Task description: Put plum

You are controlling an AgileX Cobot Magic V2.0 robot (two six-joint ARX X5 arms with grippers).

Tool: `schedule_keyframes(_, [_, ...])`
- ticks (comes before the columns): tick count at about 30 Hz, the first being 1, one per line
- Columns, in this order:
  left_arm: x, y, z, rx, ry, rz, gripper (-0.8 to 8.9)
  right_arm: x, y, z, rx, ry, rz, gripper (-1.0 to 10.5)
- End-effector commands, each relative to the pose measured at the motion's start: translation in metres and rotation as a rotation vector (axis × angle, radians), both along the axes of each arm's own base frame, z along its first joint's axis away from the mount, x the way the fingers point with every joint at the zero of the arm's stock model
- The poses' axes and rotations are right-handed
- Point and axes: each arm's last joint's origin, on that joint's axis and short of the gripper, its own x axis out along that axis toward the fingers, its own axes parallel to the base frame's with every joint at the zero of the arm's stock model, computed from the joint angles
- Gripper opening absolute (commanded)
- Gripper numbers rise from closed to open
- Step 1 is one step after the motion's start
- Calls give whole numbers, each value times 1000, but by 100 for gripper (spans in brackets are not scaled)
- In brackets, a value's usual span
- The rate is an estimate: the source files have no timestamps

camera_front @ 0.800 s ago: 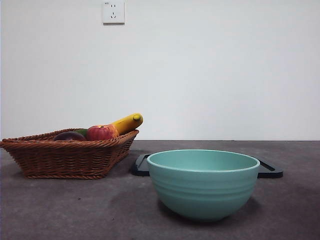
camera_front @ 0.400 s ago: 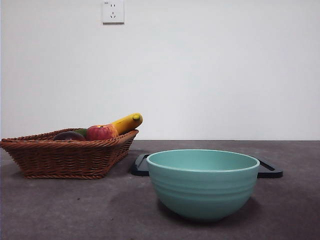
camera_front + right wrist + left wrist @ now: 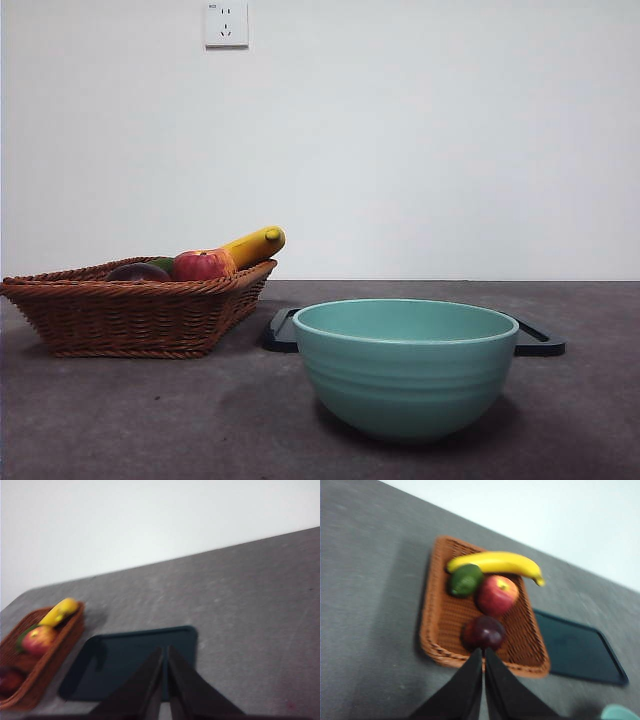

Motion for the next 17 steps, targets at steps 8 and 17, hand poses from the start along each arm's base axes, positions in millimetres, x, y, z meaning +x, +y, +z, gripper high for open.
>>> schedule_keyframes(8, [26,-5,54,156,122,-260,9,24,4,59,-78,175,210,5])
schedule_keyframes(17, [48,-16,84,233,286,-498,9,39,22,80,-133,356,462,5])
